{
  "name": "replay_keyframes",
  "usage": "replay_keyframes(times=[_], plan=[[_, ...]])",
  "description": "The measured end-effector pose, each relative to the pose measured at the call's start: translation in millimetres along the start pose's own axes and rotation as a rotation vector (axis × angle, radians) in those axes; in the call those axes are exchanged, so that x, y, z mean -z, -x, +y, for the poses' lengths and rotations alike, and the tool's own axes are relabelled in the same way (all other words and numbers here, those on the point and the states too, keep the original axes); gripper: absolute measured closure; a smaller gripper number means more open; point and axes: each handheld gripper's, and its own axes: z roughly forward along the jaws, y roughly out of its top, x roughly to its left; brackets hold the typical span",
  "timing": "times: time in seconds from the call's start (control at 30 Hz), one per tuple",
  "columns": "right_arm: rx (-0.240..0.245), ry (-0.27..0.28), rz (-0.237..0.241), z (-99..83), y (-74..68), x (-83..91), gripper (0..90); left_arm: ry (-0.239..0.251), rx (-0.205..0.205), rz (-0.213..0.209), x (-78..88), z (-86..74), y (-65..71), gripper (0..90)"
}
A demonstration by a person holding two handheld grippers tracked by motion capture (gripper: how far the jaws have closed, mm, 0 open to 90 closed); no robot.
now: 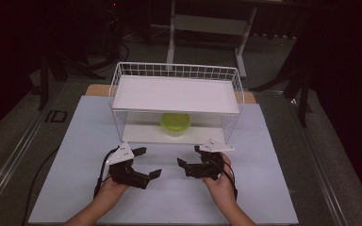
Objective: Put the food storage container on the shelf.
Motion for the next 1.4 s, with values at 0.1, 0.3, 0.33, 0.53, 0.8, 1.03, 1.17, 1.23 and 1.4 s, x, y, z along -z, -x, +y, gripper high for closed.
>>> replay_keyframes(times=[0.1,0.3,0.33,0.53,0.8,1.03,1.17,1.23,1.4], plan=[[0.009,0.007,0.0,0.0,-0.7,4.1,15.2,-0.004,0.001,-0.004,5.9,-2.0,-0.3,1.1],[-0.002,0.03,0.008,-1.9,-1.4,16.4,15.2,-0.01,0.002,0.0,20.4,-5.3,-2.4,1.2],[0.005,0.035,0.001,-2.4,-1.6,18.5,15.2,-0.002,0.002,0.001,22.8,-6.2,-2.8,1.2],[0.011,0.038,-0.002,-8.5,0.7,30.2,15.2,-0.007,0.003,0.022,37.8,-12.8,-5.2,1.2],[0.035,0.042,0.011,-18.9,1.2,45.9,15.2,-0.013,0.016,0.033,52.3,-21.7,-6.4,1.2],[0.03,0.054,0.006,-27.0,0.2,63.3,15.3,-0.019,0.026,0.036,61.0,-28.4,-2.5,1.2],[0.032,0.059,0.005,-33.0,0.2,74.2,15.3,-0.024,0.026,0.034,64.7,-33.4,1.2,1.2],[0.036,0.059,0.001,-35.4,0.7,78.8,15.3,-0.024,0.023,0.036,65.7,-35.2,2.3,1.2],[0.053,0.048,-0.002,-41.1,3.5,85.5,15.3,-0.031,0.018,0.034,66.2,-36.4,4.6,1.2]])
